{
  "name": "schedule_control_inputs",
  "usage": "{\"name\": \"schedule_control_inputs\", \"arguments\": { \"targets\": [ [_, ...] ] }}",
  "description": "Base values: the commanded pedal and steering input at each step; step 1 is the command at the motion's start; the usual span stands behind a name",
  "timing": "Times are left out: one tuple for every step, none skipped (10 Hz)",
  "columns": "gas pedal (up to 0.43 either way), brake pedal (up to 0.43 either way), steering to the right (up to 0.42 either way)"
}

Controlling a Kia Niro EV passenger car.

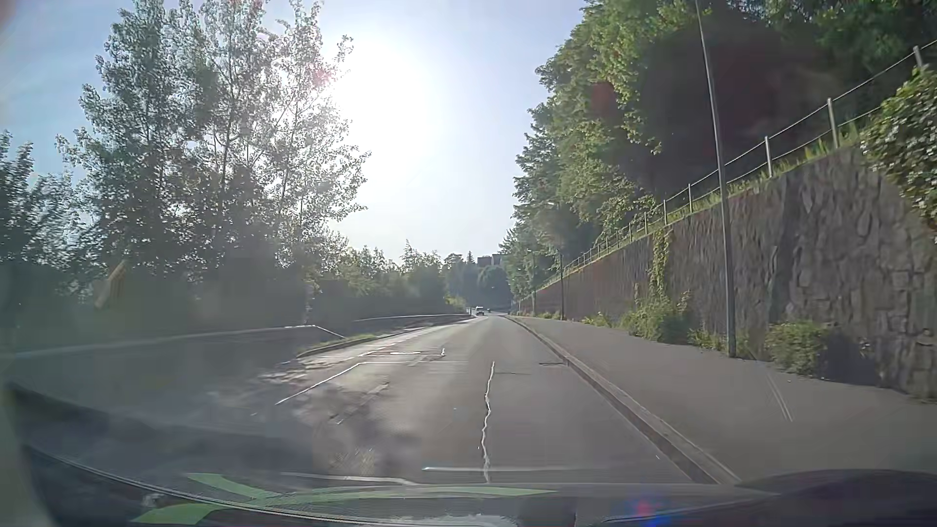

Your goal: Follow the waypoints while adhering to traffic rules and regulations

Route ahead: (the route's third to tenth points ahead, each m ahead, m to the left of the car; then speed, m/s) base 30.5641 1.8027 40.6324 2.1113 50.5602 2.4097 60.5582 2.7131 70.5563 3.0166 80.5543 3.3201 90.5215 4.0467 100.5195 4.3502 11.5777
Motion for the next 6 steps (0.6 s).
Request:
{"name": "schedule_control_inputs", "arguments": {
  "targets": [
    [0.079, 0.000, -0.002],
    [0.079, 0.000, -0.005],
    [0.079, 0.000, -0.006],
    [0.079, 0.000, -0.006],
    [0.079, 0.000, -0.006],
    [0.079, 0.000, -0.005]
  ]
}}
